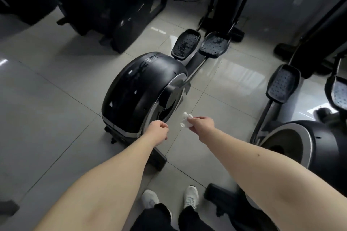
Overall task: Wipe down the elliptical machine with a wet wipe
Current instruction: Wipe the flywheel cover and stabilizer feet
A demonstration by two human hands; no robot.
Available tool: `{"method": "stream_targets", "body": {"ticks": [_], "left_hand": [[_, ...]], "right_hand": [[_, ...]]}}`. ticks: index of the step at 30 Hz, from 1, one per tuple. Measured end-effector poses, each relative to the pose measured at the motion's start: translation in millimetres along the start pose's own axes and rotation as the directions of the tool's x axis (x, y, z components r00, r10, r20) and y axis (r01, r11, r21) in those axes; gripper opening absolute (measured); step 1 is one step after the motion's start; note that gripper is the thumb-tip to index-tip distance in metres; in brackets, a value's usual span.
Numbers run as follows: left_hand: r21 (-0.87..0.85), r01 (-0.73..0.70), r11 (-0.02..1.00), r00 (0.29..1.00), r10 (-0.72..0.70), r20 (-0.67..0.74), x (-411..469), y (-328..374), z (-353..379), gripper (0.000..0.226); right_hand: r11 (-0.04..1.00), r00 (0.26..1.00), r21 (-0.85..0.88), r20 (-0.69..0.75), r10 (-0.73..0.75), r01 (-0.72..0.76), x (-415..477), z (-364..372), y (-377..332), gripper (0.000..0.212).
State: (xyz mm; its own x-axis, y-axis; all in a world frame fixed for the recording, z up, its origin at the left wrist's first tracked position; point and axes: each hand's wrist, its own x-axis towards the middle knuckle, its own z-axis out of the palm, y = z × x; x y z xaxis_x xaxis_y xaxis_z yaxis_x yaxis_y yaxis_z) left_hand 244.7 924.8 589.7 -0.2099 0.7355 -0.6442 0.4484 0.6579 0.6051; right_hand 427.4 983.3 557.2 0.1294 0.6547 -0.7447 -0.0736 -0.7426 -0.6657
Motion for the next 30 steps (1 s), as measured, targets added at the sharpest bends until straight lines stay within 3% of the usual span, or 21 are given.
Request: {"method": "stream_targets", "body": {"ticks": [14, 18, 22, 30], "left_hand": [[-0.076, -0.088, 0.993, 0.996, 0.085, -0.038, 22.8, -2.7, 4.1, 0.020], [-0.060, -0.151, 0.987, 0.984, 0.144, -0.102, 40.2, -10.8, -3.8, 0.025], [-0.040, -0.195, 0.980, 0.968, 0.186, -0.166, 61.5, -8.2, -10.0, 0.027], [0.143, -0.331, 0.933, 0.844, 0.360, -0.397, 146.5, -24.6, 34.9, 0.040]], "right_hand": [[0.992, 0.993, 0.112, -0.105, -0.045, 0.056, -2.2, 12.4, -14.4, 0.015], [0.986, 0.987, 0.128, -0.138, -0.086, 0.104, 8.4, 30.0, -13.2, 0.026], [0.980, 0.987, 0.166, -0.134, -0.092, 0.114, 31.6, 45.0, -10.4, 0.022], [0.961, 0.973, 0.172, -0.118, -0.200, 0.219, 128.2, 68.8, 5.8, 0.010]]}}
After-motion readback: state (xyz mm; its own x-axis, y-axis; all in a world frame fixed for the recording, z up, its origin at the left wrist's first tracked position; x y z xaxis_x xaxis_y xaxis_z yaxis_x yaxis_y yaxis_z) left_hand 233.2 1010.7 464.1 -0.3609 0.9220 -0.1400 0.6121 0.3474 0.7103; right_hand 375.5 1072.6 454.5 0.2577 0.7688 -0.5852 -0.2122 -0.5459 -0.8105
